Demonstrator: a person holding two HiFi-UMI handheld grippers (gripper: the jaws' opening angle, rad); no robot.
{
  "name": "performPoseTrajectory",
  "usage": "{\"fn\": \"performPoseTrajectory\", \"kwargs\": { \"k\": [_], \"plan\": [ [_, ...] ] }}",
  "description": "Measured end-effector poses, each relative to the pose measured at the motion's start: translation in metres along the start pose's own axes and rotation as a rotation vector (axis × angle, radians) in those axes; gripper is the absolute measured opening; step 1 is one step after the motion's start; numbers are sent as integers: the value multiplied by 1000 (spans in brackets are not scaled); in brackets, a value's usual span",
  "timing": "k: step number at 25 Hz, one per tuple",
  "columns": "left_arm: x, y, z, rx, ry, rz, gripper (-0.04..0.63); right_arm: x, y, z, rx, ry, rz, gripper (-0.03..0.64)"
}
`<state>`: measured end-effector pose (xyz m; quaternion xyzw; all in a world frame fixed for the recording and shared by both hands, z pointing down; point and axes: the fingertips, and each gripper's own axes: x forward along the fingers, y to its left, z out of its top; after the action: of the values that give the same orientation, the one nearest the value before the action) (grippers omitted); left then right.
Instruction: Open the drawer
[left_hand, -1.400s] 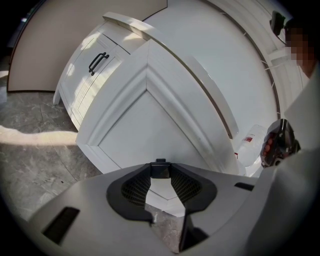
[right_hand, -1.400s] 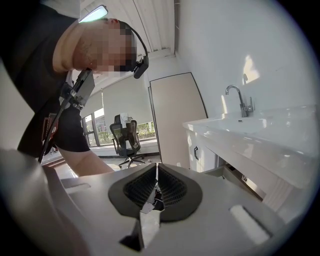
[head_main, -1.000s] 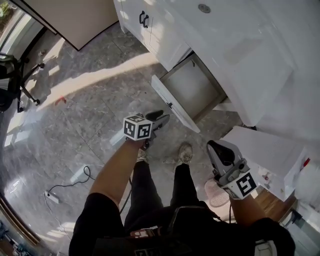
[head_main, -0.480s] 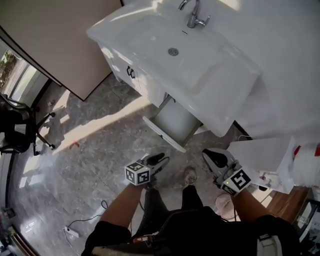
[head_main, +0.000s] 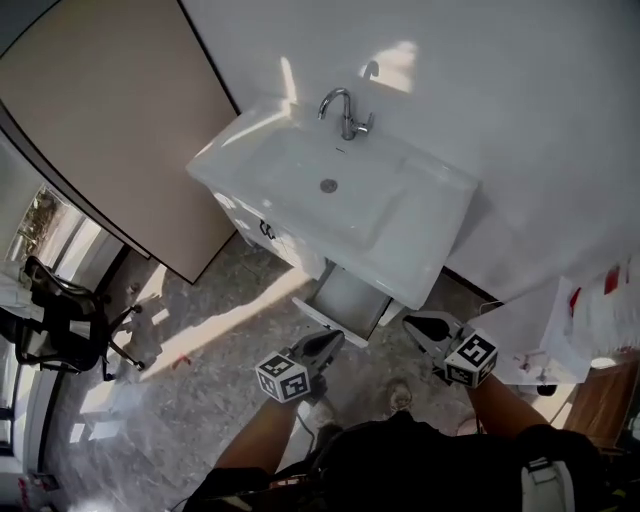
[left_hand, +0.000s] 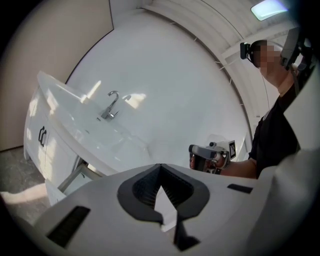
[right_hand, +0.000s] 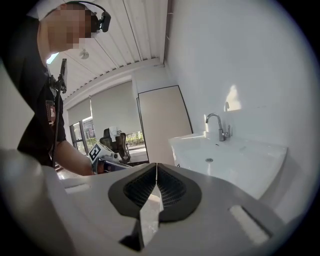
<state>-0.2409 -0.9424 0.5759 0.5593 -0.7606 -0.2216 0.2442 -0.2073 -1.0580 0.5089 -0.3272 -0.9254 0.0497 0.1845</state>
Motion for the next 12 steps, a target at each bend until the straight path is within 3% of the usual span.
{"fn": "performPoseTrajectory", "kwargs": {
  "k": [12],
  "plan": [
    [-17, -96, 129, 199, -125, 0, 0, -58, -11, 84, -27, -60, -18, 2]
  ]
}}
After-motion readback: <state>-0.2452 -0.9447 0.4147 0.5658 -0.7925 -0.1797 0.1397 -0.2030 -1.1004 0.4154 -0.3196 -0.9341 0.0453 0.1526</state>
